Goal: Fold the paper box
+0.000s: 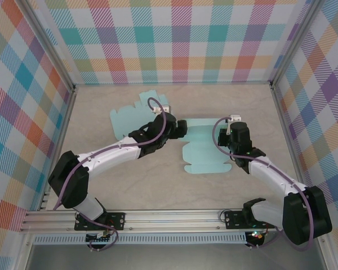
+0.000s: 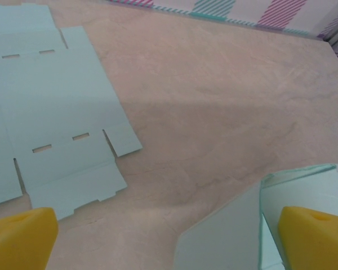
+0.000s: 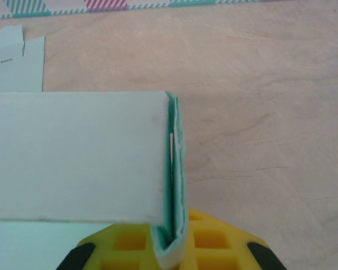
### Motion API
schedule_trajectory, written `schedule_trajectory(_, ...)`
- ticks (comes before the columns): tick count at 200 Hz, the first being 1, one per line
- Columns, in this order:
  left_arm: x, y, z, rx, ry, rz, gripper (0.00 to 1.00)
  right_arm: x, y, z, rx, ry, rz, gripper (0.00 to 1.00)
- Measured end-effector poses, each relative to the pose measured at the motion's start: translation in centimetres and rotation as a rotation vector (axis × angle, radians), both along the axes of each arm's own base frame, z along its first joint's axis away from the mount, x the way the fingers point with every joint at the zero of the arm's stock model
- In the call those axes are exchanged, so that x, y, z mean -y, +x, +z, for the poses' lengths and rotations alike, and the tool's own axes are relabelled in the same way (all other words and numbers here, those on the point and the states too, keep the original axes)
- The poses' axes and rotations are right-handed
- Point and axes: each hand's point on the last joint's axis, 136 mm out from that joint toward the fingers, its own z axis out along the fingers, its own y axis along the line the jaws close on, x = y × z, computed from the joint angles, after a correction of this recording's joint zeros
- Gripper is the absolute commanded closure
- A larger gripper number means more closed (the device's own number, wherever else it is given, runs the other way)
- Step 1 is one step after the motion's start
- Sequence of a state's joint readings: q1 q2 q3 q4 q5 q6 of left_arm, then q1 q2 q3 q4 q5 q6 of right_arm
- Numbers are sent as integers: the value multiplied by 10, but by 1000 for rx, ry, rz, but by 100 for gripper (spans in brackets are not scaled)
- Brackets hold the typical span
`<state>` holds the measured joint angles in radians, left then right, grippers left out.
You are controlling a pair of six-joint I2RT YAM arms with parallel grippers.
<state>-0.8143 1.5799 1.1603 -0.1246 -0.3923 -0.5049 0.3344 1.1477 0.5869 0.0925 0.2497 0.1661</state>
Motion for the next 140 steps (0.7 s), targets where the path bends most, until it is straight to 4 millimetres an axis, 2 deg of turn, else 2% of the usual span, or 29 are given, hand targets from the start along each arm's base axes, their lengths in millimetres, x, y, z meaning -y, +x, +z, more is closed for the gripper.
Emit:
schedule_trajectory(30,-2,5,-7,-2,29,24,0,0,0,0,2,2,2,100)
schedule_trajectory(92,10,10,-28,-25,72,11,0,-2,1,2,12,10,9,100)
schedule_trajectory(140,37,8,-30,-1,37,-50,0,-1,1,2,11,11,5,100)
